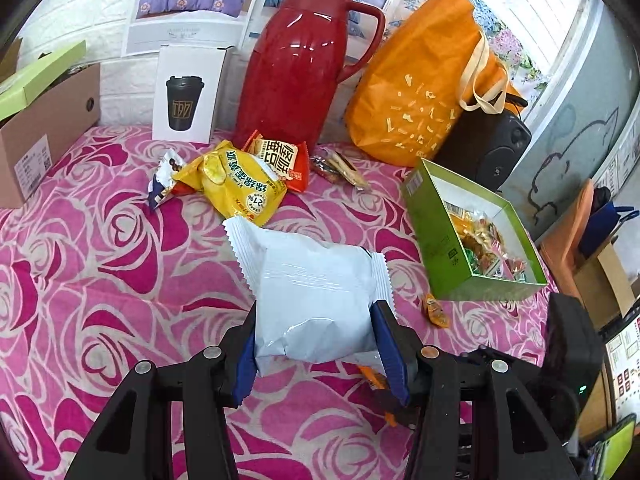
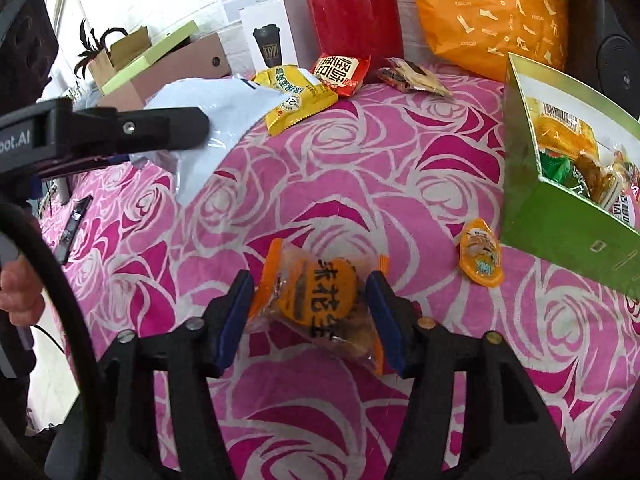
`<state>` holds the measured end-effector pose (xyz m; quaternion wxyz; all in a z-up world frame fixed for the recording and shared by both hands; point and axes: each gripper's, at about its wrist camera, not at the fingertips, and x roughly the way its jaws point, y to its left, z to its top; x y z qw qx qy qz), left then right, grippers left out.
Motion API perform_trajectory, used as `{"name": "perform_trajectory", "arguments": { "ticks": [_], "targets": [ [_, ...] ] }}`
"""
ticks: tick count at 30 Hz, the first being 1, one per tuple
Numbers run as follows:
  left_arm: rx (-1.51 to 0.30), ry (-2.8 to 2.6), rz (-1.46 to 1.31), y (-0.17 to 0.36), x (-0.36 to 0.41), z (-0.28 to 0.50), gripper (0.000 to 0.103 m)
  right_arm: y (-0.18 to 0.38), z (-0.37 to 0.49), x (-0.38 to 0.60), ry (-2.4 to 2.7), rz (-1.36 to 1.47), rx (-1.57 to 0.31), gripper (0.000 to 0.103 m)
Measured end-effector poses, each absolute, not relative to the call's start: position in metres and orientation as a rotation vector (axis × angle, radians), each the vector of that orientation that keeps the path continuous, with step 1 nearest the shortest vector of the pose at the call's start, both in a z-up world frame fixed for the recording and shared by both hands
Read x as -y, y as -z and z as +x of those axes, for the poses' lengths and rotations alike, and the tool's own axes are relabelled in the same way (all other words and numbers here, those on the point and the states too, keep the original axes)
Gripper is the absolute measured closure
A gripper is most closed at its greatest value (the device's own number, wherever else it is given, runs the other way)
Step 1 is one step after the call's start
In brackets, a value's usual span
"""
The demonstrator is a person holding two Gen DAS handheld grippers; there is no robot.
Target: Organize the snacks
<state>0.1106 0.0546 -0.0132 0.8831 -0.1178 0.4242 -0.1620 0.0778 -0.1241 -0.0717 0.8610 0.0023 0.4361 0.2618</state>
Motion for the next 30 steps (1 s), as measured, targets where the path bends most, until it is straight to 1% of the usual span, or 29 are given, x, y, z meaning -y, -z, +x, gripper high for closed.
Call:
{"name": "perform_trajectory", "arguments": {
  "ticks": [2, 3, 4, 13, 15, 16, 22, 27, 28, 30],
  "targets": [
    [-0.882, 0.349, -0.237, 0.011, -0.050, 0.111, 0.050, 0.066, 0.075, 0.130, -0.557, 0.004, -0.911, 0.056],
    [-0.879, 0.355, -0.231, 0.010, -0.047, 0.111, 0.050, 0.064, 0.074, 0.131, -0.554, 0.004, -0.904, 0.078],
    [-0.876, 0.361, -0.228, 0.008, -0.044, 0.111, 0.050, 0.059, 0.072, 0.135, -0.549, 0.009, -0.885, 0.090],
    [-0.822, 0.432, -0.186, -0.023, -0.007, 0.118, 0.050, 0.018, 0.065, 0.192, -0.450, 0.103, -0.757, 0.093],
    [-0.811, 0.455, -0.173, -0.031, 0.005, 0.120, 0.050, 0.008, 0.066, 0.208, -0.412, 0.104, -0.726, 0.096],
    [-0.805, 0.466, -0.164, -0.035, 0.012, 0.122, 0.050, 0.002, 0.067, 0.218, -0.387, 0.105, -0.707, 0.099],
    [-0.790, 0.537, -0.127, -0.047, 0.059, 0.139, 0.050, -0.026, 0.081, 0.276, -0.261, 0.124, -0.623, 0.099],
    [-0.800, 0.596, -0.113, -0.049, 0.103, 0.160, 0.050, -0.024, 0.095, 0.309, -0.207, 0.160, -0.637, 0.099],
    [-0.804, 0.606, -0.107, -0.048, 0.113, 0.164, 0.050, -0.020, 0.092, 0.312, -0.214, 0.175, -0.645, 0.097],
    [-0.809, 0.618, -0.102, -0.046, 0.123, 0.167, 0.050, -0.009, 0.087, 0.308, -0.239, 0.176, -0.666, 0.076]
  ]
}}
